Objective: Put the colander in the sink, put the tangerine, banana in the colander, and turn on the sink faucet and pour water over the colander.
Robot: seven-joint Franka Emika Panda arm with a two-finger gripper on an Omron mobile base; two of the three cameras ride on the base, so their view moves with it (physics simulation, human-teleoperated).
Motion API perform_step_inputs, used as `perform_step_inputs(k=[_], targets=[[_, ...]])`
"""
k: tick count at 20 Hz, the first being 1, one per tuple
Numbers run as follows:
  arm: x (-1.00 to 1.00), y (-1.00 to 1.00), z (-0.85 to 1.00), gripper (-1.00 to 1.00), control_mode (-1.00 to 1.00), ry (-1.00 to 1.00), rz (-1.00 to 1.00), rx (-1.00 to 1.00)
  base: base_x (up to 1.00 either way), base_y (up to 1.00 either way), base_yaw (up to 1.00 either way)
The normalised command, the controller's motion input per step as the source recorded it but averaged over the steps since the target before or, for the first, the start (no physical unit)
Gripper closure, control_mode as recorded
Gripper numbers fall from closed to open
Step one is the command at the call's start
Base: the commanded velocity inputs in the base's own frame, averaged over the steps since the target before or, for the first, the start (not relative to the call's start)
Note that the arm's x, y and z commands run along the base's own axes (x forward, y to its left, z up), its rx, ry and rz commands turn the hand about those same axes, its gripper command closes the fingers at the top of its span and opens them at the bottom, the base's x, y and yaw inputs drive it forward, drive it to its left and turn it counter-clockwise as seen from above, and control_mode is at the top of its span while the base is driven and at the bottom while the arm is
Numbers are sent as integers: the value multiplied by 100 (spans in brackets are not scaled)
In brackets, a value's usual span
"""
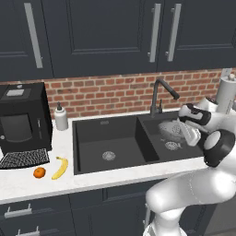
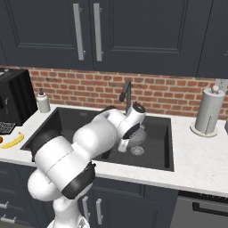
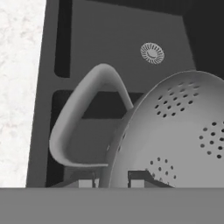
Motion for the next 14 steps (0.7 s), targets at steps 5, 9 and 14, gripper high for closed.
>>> perform_step_inputs(k=[5, 9, 14], targets=[[4, 0, -19, 100, -100, 3, 11, -1, 0, 0, 0], [1, 0, -29, 100, -100, 8, 8, -5, 0, 0, 0], [3, 0, -36, 100, -100, 8, 5, -1, 0, 0, 0]])
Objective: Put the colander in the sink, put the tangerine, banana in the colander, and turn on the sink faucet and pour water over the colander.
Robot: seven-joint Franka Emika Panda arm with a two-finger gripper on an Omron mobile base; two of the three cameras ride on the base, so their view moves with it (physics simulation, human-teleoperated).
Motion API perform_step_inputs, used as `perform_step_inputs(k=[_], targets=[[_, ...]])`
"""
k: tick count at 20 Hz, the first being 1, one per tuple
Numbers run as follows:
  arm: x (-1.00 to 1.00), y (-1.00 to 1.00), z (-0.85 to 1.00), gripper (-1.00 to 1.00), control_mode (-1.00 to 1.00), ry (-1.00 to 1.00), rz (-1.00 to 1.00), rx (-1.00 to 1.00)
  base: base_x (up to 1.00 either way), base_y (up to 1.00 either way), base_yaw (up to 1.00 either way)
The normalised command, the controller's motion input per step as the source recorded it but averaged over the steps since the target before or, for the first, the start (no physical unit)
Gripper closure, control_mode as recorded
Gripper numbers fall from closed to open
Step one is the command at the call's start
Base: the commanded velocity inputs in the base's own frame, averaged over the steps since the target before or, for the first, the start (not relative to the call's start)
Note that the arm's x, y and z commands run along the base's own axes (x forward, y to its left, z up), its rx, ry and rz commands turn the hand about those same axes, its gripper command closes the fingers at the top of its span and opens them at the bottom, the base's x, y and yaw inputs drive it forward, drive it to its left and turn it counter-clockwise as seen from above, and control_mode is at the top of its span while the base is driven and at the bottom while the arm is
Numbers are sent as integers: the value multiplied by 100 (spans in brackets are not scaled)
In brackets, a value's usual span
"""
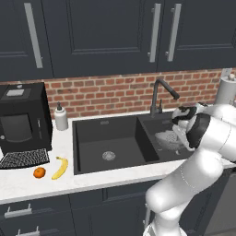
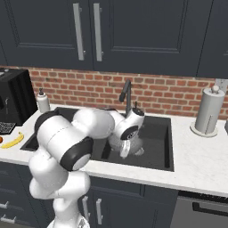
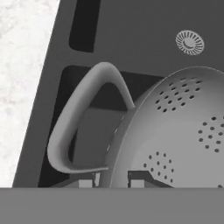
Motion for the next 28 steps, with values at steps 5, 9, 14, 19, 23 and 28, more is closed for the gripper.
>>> perform_step_inputs(k=[5, 9, 14, 19, 23, 28], targets=[[26, 0, -31, 100, -100, 1, 0, 0, 0, 0, 0], [36, 0, -21, 100, -100, 0, 0, 0, 0, 0, 0], [36, 0, -21, 100, -100, 0, 0, 0, 0, 0, 0], [32, 0, -24, 100, -100, 0, 0, 0, 0, 0, 0], [27, 0, -30, 100, -100, 0, 0, 0, 0, 0, 0], [13, 0, -29, 100, -100, 0, 0, -1, 0, 0, 0]])
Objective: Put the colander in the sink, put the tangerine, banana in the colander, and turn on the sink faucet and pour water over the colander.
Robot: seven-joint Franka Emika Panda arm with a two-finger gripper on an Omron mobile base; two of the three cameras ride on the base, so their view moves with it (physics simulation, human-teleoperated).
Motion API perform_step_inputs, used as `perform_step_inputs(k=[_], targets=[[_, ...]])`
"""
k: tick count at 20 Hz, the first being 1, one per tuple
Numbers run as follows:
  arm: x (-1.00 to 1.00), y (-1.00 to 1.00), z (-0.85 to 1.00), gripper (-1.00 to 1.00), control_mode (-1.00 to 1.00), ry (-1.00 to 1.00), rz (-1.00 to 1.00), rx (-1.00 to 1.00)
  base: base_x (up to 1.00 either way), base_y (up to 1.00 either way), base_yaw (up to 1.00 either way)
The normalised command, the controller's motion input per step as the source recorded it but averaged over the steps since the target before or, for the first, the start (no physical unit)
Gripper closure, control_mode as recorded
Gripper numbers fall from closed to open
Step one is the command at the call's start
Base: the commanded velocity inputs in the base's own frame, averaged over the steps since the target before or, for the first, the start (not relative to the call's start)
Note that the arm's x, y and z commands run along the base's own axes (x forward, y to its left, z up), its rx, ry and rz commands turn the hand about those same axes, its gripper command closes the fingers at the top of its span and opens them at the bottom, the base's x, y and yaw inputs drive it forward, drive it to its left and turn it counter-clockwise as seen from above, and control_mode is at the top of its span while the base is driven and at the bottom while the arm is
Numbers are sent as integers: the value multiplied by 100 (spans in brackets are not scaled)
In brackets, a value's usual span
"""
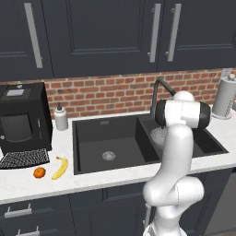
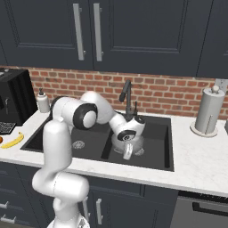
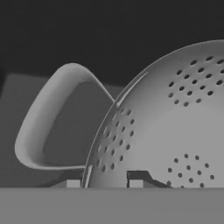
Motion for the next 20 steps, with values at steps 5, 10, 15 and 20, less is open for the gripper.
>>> perform_step_inputs(k=[5, 10, 15, 20], targets=[[0, 0, -3, 100, -100, 1, 0, 0, 0, 0, 0], [0, 0, 0, -100, -100, 1, 0, 0, 0, 0, 0], [0, 0, 0, -100, -100, 0, 0, 0, 0, 0, 0], [0, 0, 47, -100, -100, 0, 0, 0, 0, 0, 0]])
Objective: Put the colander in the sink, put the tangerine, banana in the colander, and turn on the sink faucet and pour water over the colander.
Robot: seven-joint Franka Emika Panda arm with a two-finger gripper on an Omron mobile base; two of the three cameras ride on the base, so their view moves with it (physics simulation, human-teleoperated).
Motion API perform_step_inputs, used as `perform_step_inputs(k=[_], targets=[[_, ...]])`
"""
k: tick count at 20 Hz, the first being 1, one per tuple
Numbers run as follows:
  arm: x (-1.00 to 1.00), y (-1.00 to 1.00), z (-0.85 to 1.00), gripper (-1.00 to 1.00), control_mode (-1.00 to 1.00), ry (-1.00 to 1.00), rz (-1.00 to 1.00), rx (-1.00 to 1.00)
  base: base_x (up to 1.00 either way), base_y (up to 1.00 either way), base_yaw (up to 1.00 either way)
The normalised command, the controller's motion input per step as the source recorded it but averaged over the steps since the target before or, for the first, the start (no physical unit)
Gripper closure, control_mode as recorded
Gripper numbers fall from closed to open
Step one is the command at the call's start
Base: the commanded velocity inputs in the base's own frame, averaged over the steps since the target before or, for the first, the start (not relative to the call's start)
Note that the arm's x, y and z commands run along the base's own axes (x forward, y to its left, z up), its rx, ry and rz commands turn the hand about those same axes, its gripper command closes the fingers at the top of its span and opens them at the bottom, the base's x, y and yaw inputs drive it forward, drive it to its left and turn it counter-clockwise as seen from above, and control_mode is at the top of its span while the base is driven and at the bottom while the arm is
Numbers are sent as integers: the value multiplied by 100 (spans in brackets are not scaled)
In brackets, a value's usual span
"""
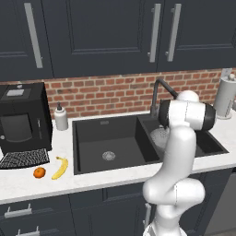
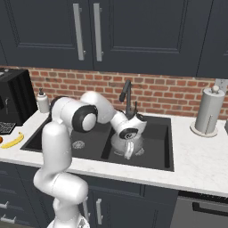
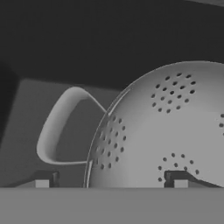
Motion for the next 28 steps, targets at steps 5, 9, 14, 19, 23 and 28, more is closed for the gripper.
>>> perform_step_inputs(k=[5, 9, 14, 19, 23, 28], targets=[[-9, 4, 95, -100, -100, 13, -3, -3, 0, 0, 0], [-23, 2, 98, -100, -100, 22, -11, -5, 0, 0, 0], [-50, 0, 74, -100, -100, 24, -22, 0, 0, 0, 0], [-72, 0, 27, -100, -100, 18, -47, 0, 0, 0, 0], [-55, 15, 8, -100, -100, 5, -60, 0, 0, 0, 0], [-21, 48, 31, -100, -100, 0, -63, -2, 0, 0, 0]])
